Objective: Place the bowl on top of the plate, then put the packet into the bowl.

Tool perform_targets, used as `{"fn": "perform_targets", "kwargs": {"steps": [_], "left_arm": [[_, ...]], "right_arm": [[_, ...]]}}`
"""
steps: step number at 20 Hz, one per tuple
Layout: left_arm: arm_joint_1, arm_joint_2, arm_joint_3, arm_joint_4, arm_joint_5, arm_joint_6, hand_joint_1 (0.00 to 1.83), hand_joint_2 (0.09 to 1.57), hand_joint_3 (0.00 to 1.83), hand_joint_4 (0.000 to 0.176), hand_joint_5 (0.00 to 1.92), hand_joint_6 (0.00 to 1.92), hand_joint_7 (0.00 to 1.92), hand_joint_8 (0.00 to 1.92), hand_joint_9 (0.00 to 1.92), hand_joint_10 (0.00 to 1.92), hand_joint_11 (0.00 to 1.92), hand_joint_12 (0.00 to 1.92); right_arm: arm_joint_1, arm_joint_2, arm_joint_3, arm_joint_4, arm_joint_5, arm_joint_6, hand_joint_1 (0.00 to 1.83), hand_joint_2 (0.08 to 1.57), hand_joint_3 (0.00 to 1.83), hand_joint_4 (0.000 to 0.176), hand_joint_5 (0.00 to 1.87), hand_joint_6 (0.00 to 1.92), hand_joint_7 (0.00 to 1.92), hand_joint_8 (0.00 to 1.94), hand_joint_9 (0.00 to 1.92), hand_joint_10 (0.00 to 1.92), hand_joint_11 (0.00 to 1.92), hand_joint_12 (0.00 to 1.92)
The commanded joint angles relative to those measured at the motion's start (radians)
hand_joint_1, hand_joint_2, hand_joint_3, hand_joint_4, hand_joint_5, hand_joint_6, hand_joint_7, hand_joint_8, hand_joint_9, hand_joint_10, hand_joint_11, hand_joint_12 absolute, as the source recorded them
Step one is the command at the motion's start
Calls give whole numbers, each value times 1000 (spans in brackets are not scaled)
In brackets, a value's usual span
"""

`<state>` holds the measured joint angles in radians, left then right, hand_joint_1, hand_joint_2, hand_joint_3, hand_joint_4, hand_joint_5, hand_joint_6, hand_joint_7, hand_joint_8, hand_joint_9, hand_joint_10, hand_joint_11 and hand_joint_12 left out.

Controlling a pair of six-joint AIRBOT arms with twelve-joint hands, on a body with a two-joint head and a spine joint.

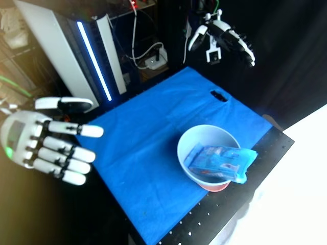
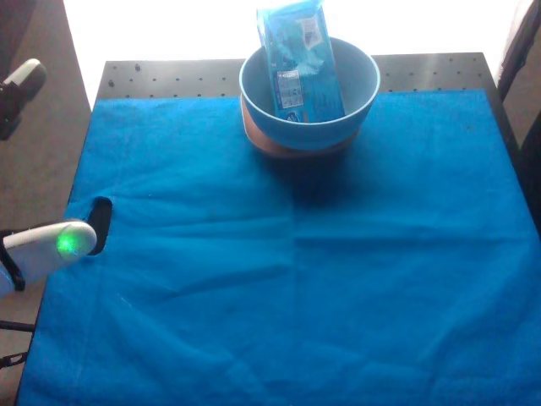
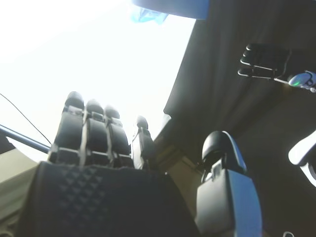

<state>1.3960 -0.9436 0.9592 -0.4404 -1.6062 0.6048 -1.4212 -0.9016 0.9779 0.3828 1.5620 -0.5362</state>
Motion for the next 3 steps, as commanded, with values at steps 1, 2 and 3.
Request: {"fn": "perform_targets", "kwargs": {"steps": [1,2,3], "left_arm": [[-2,-2,-4,1,-125,-13,572,800,1,176,69,10,8,3,0,0,35,29],[1,-2,-8,-2,-125,-13,572,800,1,176,69,10,8,3,0,0,35,29],[4,-2,-11,-4,-125,-14,570,813,6,176,67,8,8,2,0,0,33,29]], "right_arm": [[-8,-3,-7,18,158,13,145,1114,0,176,0,0,0,0,0,0,0,0],[-31,-5,-11,33,177,26,145,1114,0,176,0,0,0,0,0,0,0,0],[-52,-6,-13,48,197,42,145,1115,0,176,0,0,0,0,0,0,0,0]]}}
